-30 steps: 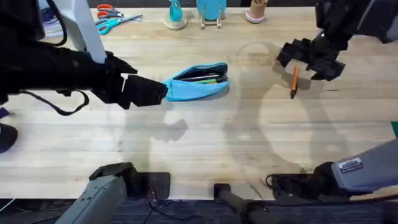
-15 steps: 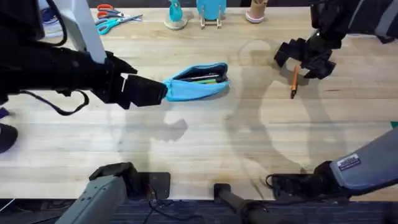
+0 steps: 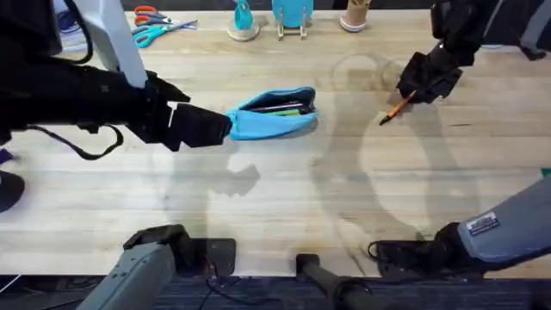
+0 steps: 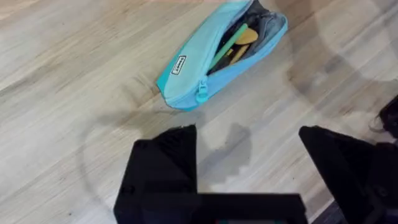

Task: Unzip the bag, pick up the pens from the table one at a time and place them inside, then zip the bag closed.

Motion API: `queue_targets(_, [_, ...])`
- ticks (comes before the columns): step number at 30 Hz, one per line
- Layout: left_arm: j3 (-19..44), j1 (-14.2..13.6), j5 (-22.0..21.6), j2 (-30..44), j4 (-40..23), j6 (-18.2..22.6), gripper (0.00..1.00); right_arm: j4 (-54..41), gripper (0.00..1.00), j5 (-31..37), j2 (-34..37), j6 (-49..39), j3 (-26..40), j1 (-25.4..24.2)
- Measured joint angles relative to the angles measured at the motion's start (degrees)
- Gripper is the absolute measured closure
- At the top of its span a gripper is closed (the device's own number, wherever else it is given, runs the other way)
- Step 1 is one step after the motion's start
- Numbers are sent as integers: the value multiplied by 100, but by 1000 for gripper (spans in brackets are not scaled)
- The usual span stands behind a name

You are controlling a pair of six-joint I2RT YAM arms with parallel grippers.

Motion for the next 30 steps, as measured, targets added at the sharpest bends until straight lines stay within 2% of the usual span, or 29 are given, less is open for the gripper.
queue_targets(8, [0,0,0,0,0,0,5,-51,970,-7,-7,-156,15,0])
queue_targets(14, [0,0,0,0,0,0,4,-387,969,-263,-246,-526,-99,19])
queue_targets(24, [0,0,0,0,0,0,5,-381,971,-813,-1686,-734,-127,130])
queue_targets(30, [0,0,0,0,0,0,5,-334,970,-1095,-2014,-788,-127,429])
